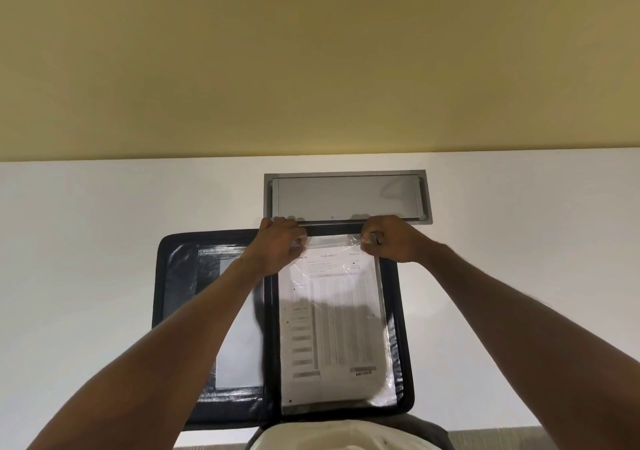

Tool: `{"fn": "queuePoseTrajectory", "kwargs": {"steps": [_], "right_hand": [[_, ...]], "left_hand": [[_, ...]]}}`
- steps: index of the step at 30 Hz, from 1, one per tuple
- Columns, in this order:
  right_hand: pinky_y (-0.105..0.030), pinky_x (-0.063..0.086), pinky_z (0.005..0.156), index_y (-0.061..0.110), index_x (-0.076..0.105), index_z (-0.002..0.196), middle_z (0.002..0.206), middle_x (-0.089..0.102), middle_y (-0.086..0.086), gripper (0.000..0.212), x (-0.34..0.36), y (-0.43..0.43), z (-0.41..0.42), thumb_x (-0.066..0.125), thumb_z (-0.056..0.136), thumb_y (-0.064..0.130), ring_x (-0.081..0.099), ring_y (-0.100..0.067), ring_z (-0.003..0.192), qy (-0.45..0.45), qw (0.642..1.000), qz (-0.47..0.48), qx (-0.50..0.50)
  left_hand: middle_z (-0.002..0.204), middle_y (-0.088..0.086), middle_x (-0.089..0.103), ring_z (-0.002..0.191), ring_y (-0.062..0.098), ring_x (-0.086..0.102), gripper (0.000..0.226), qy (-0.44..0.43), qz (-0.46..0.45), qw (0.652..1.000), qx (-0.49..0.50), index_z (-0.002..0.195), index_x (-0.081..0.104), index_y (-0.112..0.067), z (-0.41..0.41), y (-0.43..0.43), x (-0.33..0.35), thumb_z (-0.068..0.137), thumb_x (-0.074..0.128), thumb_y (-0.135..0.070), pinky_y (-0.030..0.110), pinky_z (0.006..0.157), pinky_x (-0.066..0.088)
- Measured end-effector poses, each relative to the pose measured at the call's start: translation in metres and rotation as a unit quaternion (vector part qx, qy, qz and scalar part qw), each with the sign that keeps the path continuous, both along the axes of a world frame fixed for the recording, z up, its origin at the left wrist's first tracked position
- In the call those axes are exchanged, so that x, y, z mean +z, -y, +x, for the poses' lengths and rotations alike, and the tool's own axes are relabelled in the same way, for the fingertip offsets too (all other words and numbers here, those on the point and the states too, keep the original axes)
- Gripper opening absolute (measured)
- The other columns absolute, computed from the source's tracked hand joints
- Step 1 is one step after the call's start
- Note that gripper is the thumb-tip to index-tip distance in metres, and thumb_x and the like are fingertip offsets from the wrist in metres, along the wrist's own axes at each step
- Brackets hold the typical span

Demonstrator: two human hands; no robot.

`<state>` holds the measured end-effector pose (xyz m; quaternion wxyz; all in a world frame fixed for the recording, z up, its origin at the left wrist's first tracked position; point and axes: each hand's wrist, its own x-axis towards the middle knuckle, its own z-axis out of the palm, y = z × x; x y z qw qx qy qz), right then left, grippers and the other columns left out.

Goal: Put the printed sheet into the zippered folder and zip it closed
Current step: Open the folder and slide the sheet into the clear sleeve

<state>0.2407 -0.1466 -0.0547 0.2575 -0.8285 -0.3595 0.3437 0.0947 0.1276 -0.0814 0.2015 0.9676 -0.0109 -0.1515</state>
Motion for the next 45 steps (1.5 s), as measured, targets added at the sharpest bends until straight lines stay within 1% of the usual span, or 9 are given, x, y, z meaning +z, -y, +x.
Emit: {"fn": "queuePoseTrajectory", "kwargs": {"steps": [5, 11, 16, 20, 25, 30, 36, 40, 45], "right_hand": [[-0.018, 0.041, 0.083, 0.014, 0.076, 0.105, 0.101, 0.065, 0.009, 0.021, -0.003, -0.006, 0.0, 0.081, 0.085, 0.021, 0.056, -0.011, 0.094, -0.005, 1.0, 0.008, 0.01], [-0.039, 0.029, 0.107, 0.018, 0.07, 0.112, 0.108, 0.069, -0.002, 0.022, -0.011, -0.009, 0.004, 0.069, 0.094, 0.031, 0.055, -0.021, 0.111, 0.055, 0.993, -0.094, 0.054], [-0.038, 0.031, 0.103, 0.02, 0.065, 0.116, 0.115, 0.069, -0.002, 0.02, -0.009, -0.01, 0.004, 0.061, 0.099, 0.029, 0.055, -0.023, 0.116, 0.086, 0.979, -0.151, 0.106], [-0.037, 0.034, 0.104, 0.022, 0.062, 0.091, 0.096, 0.074, 0.003, 0.01, -0.007, -0.012, 0.002, 0.059, 0.099, 0.016, 0.059, -0.018, 0.101, 0.04, 0.984, -0.158, 0.077], [-0.042, 0.038, 0.103, 0.017, 0.06, 0.099, 0.097, 0.068, 0.005, 0.01, -0.004, -0.014, -0.002, 0.051, 0.102, 0.021, 0.062, -0.022, 0.104, 0.068, 0.981, -0.161, 0.085], [-0.041, 0.034, 0.104, 0.019, 0.058, 0.102, 0.105, 0.064, 0.0, 0.006, -0.007, -0.011, -0.004, 0.056, 0.1, 0.024, 0.058, -0.024, 0.108, 0.107, 0.979, -0.152, 0.084], [-0.038, 0.032, 0.099, 0.022, 0.06, 0.103, 0.106, 0.065, 0.004, 0.006, -0.006, -0.009, -0.001, 0.056, 0.1, 0.025, 0.058, -0.022, 0.108, 0.118, 0.976, -0.163, 0.086], [-0.042, 0.039, 0.1, 0.022, 0.071, 0.101, 0.104, 0.069, 0.001, 0.01, -0.003, -0.011, -0.001, 0.064, 0.095, 0.027, 0.063, -0.021, 0.104, 0.16, 0.971, -0.172, 0.031], [-0.038, 0.038, 0.098, 0.028, 0.074, 0.093, 0.099, 0.068, 0.005, 0.006, -0.003, -0.015, -0.004, 0.074, 0.09, 0.023, 0.062, -0.02, 0.104, 0.2, 0.952, -0.229, -0.012]], "left_hand": [[0.099, -0.007, 0.065, 0.098, 0.019, 0.058, 0.006, -0.006, -0.028, 1.0, -0.008, 0.101, 0.065, -0.027, 0.005, 0.0, -0.002, 0.096, 0.064, -0.027, 0.031, 0.088, 0.025], [0.096, -0.01, 0.061, 0.091, 0.018, 0.059, 0.011, -0.022, -0.009, 1.0, -0.016, 0.104, 0.062, -0.027, 0.007, -0.007, 0.001, 0.096, 0.061, -0.035, 0.037, 0.097, 0.032], [0.104, -0.006, 0.067, 0.106, 0.019, 0.057, 0.015, -0.038, 0.078, 0.994, -0.067, 0.1, 0.066, -0.032, 0.006, -0.01, 0.006, 0.1, 0.052, -0.038, 0.04, 0.099, 0.028], [0.103, -0.005, 0.062, 0.107, 0.023, 0.055, 0.018, -0.056, 0.061, 0.995, -0.061, 0.107, 0.064, -0.031, 0.007, -0.007, 0.005, 0.102, 0.048, -0.034, 0.044, 0.098, 0.032], [0.105, -0.004, 0.062, 0.107, 0.022, 0.054, 0.02, -0.072, 0.047, 0.995, -0.052, 0.115, 0.06, -0.031, 0.008, -0.009, 0.003, 0.103, 0.044, -0.034, 0.043, 0.097, 0.029], [0.097, -0.006, 0.056, 0.107, 0.024, 0.054, 0.023, -0.09, 0.032, 0.995, -0.041, 0.118, 0.06, -0.03, 0.01, -0.011, 0.005, 0.101, 0.047, -0.037, 0.045, 0.098, 0.029], [0.11, -0.003, 0.066, 0.107, 0.025, 0.06, 0.018, -0.058, 0.086, 0.994, -0.042, 0.113, 0.064, -0.031, 0.012, -0.006, 0.006, 0.101, 0.052, -0.038, 0.043, 0.101, 0.034], [0.093, -0.008, 0.059, 0.1, 0.022, 0.06, 0.014, -0.07, 0.091, 0.993, -0.001, 0.102, 0.068, -0.033, 0.015, -0.002, 0.008, 0.1, 0.055, -0.039, 0.043, 0.099, 0.033], [0.097, -0.007, 0.073, 0.101, 0.02, 0.062, 0.014, -0.067, 0.041, 0.995, 0.068, 0.101, 0.076, -0.032, 0.018, 0.002, 0.01, 0.098, 0.063, -0.037, 0.04, 0.097, 0.033]]}}
